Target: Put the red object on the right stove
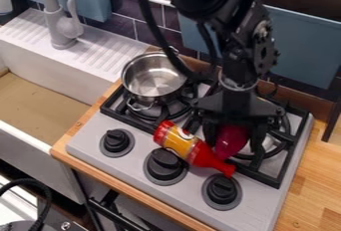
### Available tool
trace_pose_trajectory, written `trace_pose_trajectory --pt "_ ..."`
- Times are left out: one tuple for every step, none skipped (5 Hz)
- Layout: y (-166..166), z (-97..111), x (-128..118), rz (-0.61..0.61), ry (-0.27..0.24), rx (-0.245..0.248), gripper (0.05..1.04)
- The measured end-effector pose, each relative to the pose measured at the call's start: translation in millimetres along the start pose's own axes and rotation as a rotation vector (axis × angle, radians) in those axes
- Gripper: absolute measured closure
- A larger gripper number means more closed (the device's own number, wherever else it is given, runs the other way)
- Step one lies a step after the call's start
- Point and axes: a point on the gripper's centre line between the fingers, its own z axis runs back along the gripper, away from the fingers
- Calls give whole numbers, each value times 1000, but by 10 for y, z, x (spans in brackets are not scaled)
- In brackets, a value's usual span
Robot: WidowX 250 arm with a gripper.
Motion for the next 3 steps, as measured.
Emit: trace_pose_trajectory --pt "-2 -40 33 12 2 18 245" --pt "-37 -43 76 32 2 28 268" --pt "-30 -49 94 39 -4 36 216"
